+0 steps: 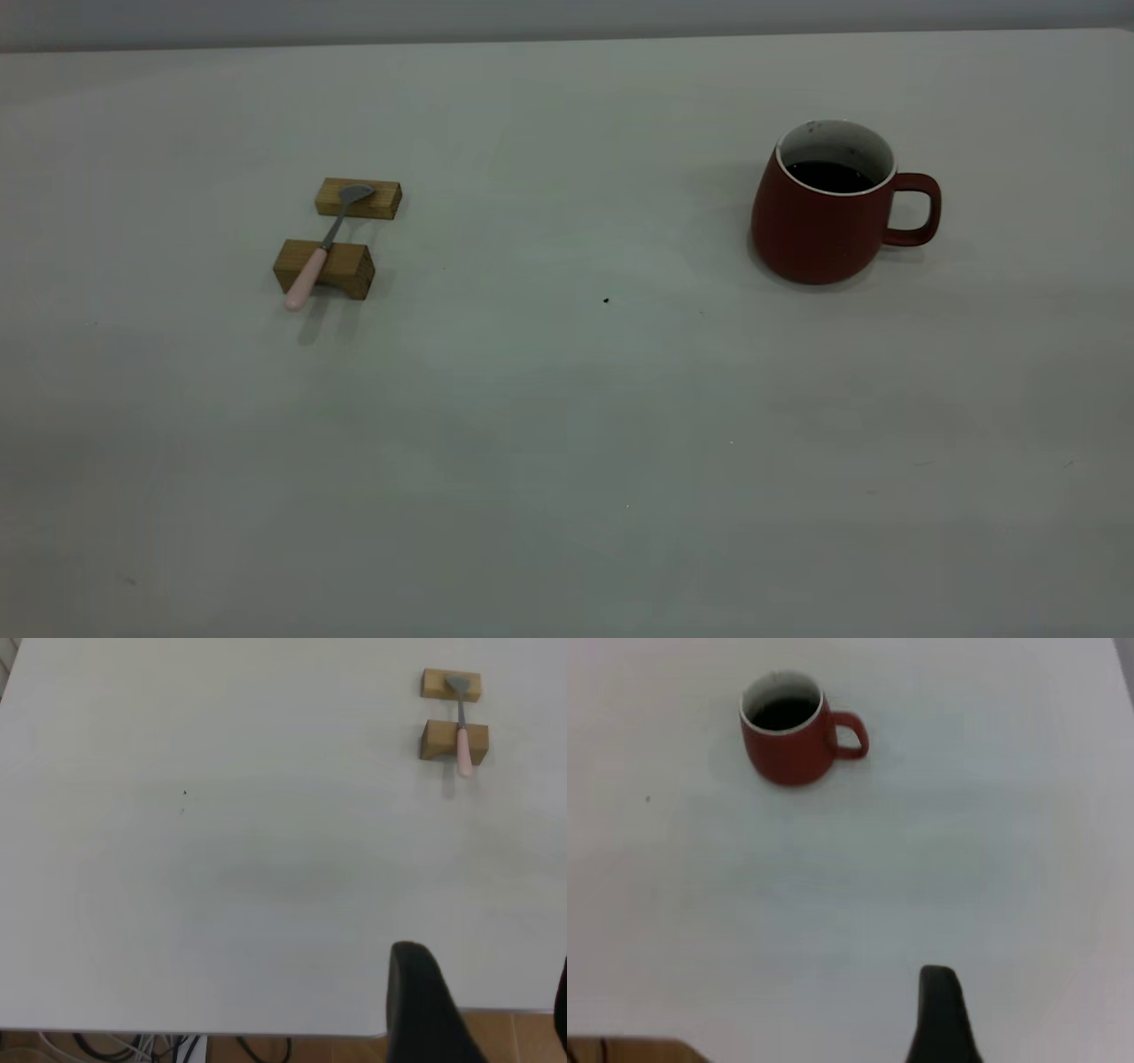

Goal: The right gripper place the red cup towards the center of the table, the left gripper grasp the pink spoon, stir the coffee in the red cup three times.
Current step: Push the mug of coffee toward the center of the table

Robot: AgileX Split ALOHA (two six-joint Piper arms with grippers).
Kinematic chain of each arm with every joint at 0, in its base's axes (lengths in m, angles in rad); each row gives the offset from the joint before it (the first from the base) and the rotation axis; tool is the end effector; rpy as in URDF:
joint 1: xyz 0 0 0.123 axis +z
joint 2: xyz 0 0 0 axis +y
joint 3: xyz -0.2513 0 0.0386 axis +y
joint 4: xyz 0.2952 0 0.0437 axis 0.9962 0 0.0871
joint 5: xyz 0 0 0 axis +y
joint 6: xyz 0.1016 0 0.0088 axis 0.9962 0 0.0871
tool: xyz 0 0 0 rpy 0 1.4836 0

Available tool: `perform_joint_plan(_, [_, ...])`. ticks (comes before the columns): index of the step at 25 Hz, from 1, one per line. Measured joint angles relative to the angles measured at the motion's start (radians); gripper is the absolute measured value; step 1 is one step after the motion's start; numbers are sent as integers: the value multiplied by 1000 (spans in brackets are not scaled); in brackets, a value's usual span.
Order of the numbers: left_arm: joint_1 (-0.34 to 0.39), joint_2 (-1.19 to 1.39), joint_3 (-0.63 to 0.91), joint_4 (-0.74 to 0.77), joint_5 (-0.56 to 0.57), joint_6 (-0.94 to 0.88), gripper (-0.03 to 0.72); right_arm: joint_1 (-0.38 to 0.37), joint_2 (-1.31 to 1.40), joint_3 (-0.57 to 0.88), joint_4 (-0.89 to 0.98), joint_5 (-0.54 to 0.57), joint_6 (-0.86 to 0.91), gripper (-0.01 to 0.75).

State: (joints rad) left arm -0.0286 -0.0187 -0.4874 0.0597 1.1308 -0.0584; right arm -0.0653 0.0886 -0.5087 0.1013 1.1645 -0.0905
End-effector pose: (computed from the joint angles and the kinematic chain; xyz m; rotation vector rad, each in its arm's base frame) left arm 0.0726 0.0034 0.2861 -0.0369 2.1065 0.0200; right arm 0.0857 0.0039 0.2820 -0.0343 2.2228 0.0400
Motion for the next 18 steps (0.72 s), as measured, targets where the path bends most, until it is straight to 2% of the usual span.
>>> perform_joint_plan(5, [0, 0, 0, 0, 0, 0, 438, 0, 252, -97, -6, -48, -78, 590])
perform_joint_plan(11, [0, 0, 0, 0, 0, 0, 438, 0, 635, -150, -23, -215, -213, 590])
perform_joint_plan(18, [0, 0, 0, 0, 0, 0, 438, 0, 1003, -172, 71, -352, -427, 590])
